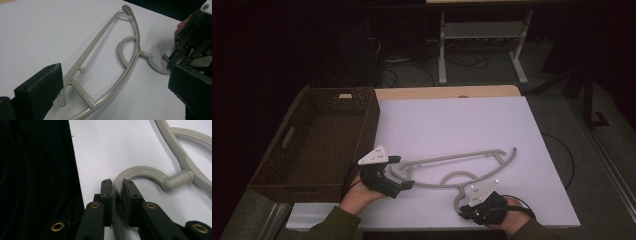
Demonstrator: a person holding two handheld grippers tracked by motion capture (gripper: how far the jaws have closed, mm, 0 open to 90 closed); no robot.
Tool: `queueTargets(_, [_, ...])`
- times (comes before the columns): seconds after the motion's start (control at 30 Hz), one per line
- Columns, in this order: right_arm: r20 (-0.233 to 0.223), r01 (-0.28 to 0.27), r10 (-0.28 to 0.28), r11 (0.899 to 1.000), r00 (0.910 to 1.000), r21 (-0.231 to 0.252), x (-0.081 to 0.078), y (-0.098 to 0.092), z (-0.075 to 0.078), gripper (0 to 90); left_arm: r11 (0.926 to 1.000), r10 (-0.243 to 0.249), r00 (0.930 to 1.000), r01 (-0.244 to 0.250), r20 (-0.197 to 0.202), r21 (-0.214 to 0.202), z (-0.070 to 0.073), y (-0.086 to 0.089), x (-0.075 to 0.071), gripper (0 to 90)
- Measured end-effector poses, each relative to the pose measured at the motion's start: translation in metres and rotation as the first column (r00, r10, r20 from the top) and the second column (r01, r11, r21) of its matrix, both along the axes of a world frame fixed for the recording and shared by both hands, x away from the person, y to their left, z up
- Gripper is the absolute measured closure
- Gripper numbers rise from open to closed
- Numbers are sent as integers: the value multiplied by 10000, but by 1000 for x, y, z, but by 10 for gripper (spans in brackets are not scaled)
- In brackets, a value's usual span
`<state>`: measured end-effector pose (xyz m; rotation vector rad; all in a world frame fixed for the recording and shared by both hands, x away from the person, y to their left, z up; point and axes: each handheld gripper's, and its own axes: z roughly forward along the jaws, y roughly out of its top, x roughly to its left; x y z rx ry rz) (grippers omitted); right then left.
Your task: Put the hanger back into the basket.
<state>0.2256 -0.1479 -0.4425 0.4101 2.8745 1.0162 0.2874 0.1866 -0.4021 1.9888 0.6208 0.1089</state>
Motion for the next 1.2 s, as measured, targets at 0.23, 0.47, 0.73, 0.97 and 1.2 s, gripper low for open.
queueTargets(0.23, [-464, 14, -10, 10000, 9989, 80, 4, 0, 2, 789, 9998, -99, 9999, 99, 14, 191, -2, -4, -1, 0])
queueTargets(0.47, [-609, -113, 142, 9988, 9980, 480, 7, 0, 10, 791, 9978, -406, 9992, 408, -46, 529, -6, -9, 1, 0])
queueTargets(0.73, [-774, -159, 230, 9957, 9967, 908, 11, -3, 21, 791, 9897, -1043, 9944, 1052, -149, 969, -10, -21, 4, 144])
queueTargets(0.97, [-875, -127, 232, 9928, 9959, 1187, 14, -5, 32, 791, 9718, -1792, 9838, 1765, 30, 1563, -15, -38, 12, 205])
queueTargets(1.2, [-806, -225, 326, 9922, 9962, 1224, 16, -5, 35, 791, 9492, -2443, 9693, 2449, -277, 1974, -23, -57, 21, 337])
